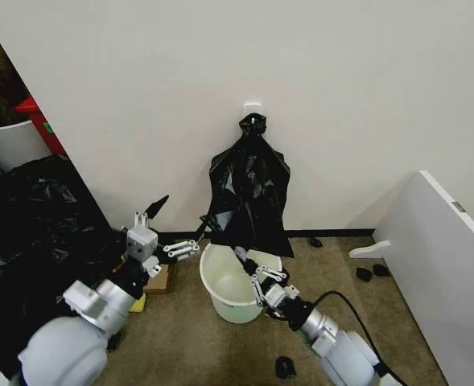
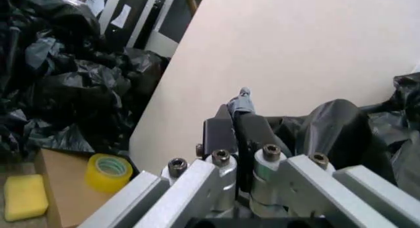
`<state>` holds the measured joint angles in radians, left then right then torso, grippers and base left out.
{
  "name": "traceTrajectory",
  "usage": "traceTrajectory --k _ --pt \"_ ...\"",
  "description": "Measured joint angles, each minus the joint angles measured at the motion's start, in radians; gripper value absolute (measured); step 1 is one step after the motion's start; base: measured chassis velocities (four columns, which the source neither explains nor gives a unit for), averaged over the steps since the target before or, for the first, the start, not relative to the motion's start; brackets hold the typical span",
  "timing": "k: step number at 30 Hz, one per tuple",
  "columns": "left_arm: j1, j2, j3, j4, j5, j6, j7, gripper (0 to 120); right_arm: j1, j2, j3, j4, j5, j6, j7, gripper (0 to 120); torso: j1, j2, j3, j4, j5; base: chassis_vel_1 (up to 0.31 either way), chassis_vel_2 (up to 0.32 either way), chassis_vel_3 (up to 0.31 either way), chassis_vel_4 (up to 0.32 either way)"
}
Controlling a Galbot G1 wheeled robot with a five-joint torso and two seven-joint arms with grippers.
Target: Place the garbage bag over the trash bin.
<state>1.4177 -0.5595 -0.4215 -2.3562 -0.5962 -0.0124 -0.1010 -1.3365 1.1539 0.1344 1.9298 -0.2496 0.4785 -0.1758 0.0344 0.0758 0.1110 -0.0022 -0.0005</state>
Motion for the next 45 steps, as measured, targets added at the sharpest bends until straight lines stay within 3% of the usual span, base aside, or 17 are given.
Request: traceTrajectory --k 5,8,9,13,20,28,30,35,37,39,45 --pt "-0.11 0.052 0.084 0.039 -0.033 0.044 -0.011 100 0.001 0.003 0.003 -0.004 -0.007 0.004 0.002 0 0.0 0.0 0.0 -0.0003 -0.0001 0.0 0.0 0.0 0.0" --pt "-0.334 0.067 0.275 0.09 -0.117 0.133 -0.04 100 0.005 0.002 0.017 -0.004 -0.008 0.006 0.007 0 0.0 0.0 0.0 -0.0004 -0.0003 0.0 0.0 0.0 0.0" --pt "-0.334 0.067 0.275 0.09 -0.117 0.133 -0.04 100 0.005 0.002 0.017 -0.004 -0.008 0.006 0.007 0 0.0 0.0 0.0 -0.0004 -0.0003 0.0 0.0 0.0 0.0" --pt "-0.533 0.049 0.464 0.154 -0.183 0.218 -0.062 100 0.004 -0.001 0.03 -0.004 -0.004 0.012 0.011 0 0.0 0.0 0.0 -0.0004 -0.0001 0.0 0.0 0.0 0.0" --pt "-0.668 0.018 0.573 0.217 -0.231 0.271 -0.086 100 0.003 -0.004 0.038 -0.005 -0.002 0.022 0.014 0 0.0 0.0 0.0 -0.0002 -0.0001 0.0 0.0 0.0 0.0" --pt "-0.855 -0.046 0.793 0.291 -0.251 0.271 -0.073 99 0.001 -0.011 0.05 -0.001 0.002 0.024 0.017 0 0.0 0.0 0.0 -0.0001 0.0001 0.0 0.0 0.0 0.0" --pt "-0.874 -0.059 0.814 0.3 -0.257 0.276 -0.077 99 -0.001 -0.013 0.053 0.001 0.002 0.024 0.017 0 0.0 0.0 0.0 -0.0002 -0.0001 0.0 0.0 0.0 0.0" --pt "-0.965 -0.129 0.885 0.327 -0.315 0.401 -0.178 97 -0.011 -0.019 0.068 0.01 0.006 0.024 0.017 0 0.0 0.0 0.0 -0.0004 -0.0001 0.0 0.0 0.0 0.0" --pt "-1.007 -0.173 0.901 0.335 -0.381 0.499 -0.258 88 -0.014 -0.02 0.076 0.012 0.01 0.024 0.017 0 0.0 0.0 0.0 -0.0006 0.0003 0.0 0.0 0.0 0.0" --pt "-1.018 -0.181 0.905 0.338 -0.388 0.516 -0.272 85 -0.014 -0.02 0.077 0.012 0.012 0.024 0.017 0 0.0 0.0 0.0 -0.0005 -0.0001 0.0 0.0 0.0 0.0" --pt "-1.045 -0.213 0.92 0.368 -0.402 0.547 -0.3 62 -0.006 -0.02 0.076 0.012 0.021 0.024 0.02 0 0.0 0.0 0.0 -0.0002 0.0001 0.0 0.0 0.0 0.0"
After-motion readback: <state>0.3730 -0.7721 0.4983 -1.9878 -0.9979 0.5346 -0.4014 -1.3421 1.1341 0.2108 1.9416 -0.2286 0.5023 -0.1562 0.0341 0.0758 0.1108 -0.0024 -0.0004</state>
